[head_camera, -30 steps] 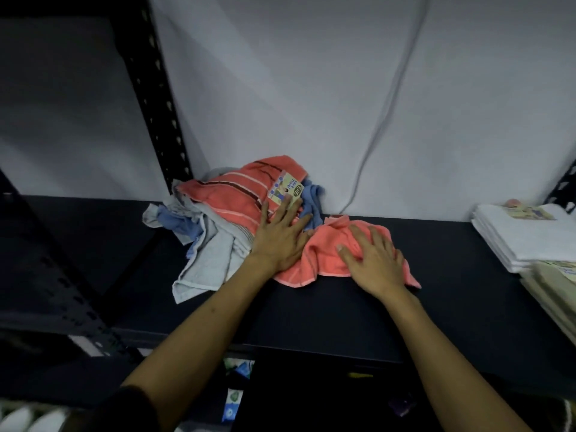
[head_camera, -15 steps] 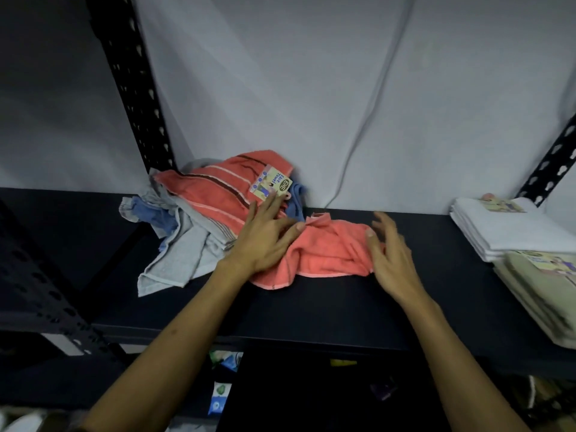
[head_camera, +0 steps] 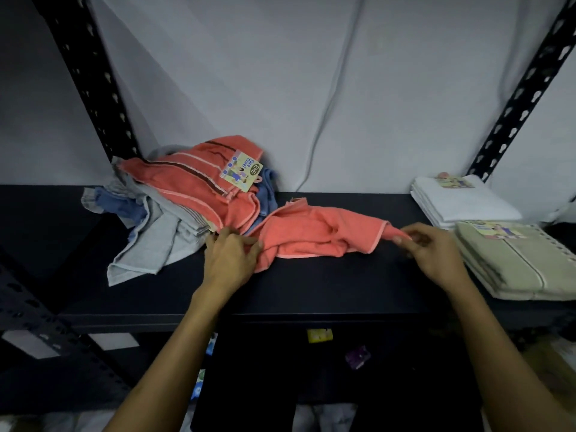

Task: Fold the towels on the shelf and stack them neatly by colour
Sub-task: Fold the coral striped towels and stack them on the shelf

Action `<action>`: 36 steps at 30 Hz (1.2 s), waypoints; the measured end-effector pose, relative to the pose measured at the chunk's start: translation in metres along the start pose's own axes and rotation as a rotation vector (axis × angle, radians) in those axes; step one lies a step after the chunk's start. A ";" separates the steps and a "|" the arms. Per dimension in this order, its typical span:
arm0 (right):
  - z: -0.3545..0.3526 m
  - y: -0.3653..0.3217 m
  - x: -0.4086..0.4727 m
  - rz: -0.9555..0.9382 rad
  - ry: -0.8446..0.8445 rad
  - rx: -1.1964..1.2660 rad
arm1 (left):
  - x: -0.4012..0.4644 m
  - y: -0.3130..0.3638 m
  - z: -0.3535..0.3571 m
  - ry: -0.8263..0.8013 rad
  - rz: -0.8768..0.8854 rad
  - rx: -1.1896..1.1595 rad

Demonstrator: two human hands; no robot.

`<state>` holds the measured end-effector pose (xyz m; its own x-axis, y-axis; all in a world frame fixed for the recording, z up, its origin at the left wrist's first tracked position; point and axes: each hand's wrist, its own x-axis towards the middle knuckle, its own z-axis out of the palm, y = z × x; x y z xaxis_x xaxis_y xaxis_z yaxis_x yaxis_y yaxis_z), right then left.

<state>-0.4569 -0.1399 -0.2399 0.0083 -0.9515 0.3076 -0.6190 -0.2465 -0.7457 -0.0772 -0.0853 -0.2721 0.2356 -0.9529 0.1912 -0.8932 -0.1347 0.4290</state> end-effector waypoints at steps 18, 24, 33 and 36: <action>-0.048 -0.007 0.008 0.273 0.262 0.502 | -0.011 0.020 -0.063 -0.049 -0.343 -0.945; -0.008 0.002 -0.006 0.299 0.069 0.140 | -0.017 0.059 -0.090 -0.230 -0.269 -1.390; -0.010 -0.017 0.010 0.392 0.309 0.182 | 0.006 0.107 -0.099 0.002 -0.196 -1.466; -0.030 -0.019 0.019 0.328 0.418 0.092 | 0.025 0.106 -0.102 0.055 -0.201 -1.498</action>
<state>-0.4690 -0.1477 -0.2024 -0.4987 -0.8315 0.2448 -0.4653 0.0185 -0.8849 -0.1270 -0.0961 -0.1318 0.3464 -0.9373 0.0385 0.3507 0.1674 0.9214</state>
